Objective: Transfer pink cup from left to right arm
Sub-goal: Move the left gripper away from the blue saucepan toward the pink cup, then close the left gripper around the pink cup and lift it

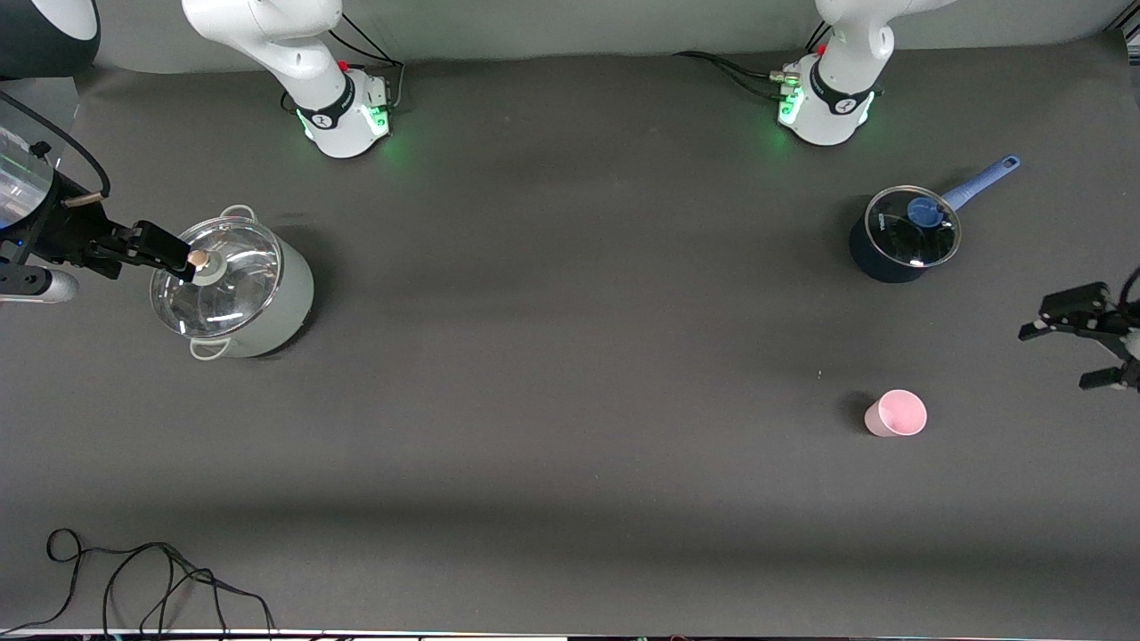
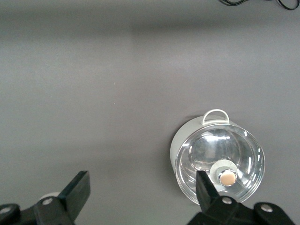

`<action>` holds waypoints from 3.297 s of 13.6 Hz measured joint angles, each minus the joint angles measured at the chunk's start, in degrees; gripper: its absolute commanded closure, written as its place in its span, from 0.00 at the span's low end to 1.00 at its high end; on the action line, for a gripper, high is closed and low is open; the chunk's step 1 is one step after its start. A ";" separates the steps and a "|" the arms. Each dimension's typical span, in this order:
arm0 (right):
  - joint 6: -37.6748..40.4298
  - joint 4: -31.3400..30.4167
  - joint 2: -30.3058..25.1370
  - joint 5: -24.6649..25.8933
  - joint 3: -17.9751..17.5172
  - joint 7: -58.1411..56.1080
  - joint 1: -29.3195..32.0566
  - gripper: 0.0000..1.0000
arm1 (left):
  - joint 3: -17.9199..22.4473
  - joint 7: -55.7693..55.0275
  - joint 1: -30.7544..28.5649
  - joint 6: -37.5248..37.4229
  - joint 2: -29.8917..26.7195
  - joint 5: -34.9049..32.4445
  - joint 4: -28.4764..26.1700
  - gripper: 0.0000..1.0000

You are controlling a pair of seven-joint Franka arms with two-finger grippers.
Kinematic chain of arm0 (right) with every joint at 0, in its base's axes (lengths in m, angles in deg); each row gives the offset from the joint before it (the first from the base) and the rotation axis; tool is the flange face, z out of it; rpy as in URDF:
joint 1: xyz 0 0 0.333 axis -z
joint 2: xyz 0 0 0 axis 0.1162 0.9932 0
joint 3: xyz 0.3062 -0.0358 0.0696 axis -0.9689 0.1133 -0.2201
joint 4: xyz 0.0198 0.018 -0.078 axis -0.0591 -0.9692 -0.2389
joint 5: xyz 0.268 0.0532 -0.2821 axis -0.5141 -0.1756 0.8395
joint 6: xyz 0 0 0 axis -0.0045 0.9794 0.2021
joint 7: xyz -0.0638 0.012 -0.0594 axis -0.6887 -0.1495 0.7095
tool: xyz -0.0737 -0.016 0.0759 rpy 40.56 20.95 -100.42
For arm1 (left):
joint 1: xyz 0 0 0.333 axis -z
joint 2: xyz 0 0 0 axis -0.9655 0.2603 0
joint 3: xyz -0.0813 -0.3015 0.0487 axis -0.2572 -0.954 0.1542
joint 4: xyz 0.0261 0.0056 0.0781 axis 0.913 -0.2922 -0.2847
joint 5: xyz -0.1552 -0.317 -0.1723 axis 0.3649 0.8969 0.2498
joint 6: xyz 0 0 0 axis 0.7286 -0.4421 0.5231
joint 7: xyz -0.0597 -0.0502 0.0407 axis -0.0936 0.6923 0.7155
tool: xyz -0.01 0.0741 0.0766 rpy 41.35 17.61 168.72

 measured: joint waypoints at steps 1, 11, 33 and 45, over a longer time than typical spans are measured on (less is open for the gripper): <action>0.20 0.00 0.00 0.00 0.00 0.00 0.00 0.00 | 0.02 5.20 -2.02 0.04 1.93 3.24 0.06 0.00; 1.15 0.02 0.00 0.00 0.00 0.00 0.00 0.00 | -0.04 57.35 -15.58 -0.21 24.56 32.39 -1.75 0.00; 1.20 0.03 0.00 0.00 0.00 0.00 0.00 0.00 | -2.26 92.28 -11.22 4.20 36.31 59.22 -11.75 0.20; 1.23 0.02 0.00 0.00 0.12 0.00 0.01 0.00 | -3.43 82.74 -6.09 10.06 30.16 61.47 -15.68 0.63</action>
